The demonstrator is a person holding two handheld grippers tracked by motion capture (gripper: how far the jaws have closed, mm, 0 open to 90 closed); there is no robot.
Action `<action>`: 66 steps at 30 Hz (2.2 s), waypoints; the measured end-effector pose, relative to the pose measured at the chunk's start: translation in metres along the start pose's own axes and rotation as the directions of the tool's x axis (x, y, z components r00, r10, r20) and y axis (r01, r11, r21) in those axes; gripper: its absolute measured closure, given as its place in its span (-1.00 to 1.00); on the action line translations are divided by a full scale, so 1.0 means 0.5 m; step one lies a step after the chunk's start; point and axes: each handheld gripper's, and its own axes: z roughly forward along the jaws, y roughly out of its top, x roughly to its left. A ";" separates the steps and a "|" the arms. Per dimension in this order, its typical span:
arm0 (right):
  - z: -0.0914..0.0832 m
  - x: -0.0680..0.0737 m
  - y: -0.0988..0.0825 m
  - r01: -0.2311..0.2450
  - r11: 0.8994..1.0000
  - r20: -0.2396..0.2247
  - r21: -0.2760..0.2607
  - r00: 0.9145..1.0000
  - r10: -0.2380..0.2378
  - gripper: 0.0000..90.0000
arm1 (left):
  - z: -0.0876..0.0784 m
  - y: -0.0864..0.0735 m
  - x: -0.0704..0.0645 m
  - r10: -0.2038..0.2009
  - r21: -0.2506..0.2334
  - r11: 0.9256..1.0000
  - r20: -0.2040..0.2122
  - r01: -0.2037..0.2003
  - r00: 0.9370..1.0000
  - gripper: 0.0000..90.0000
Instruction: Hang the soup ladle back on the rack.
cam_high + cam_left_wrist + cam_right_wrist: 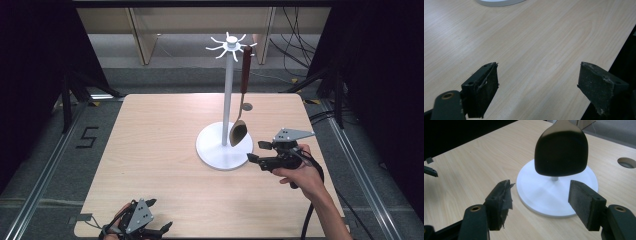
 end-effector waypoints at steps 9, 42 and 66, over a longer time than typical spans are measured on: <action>0.007 0.016 -0.031 0.032 0.999 -0.002 0.041 1.000 -0.031 -0.25 | -0.001 -0.001 0.000 -0.004 0.001 1.000 -0.005 0.004 1.000 -0.65; 0.025 0.055 -0.134 0.098 0.983 -0.061 0.153 0.994 -0.090 -0.39 | -0.002 -0.001 -0.001 0.001 0.004 1.000 -0.008 -0.001 1.000 -0.65; 0.016 0.075 -0.191 0.026 0.984 -0.052 0.176 0.999 -0.017 -0.49 | -0.003 0.000 0.000 -0.001 0.011 1.000 -0.004 0.001 1.000 -0.65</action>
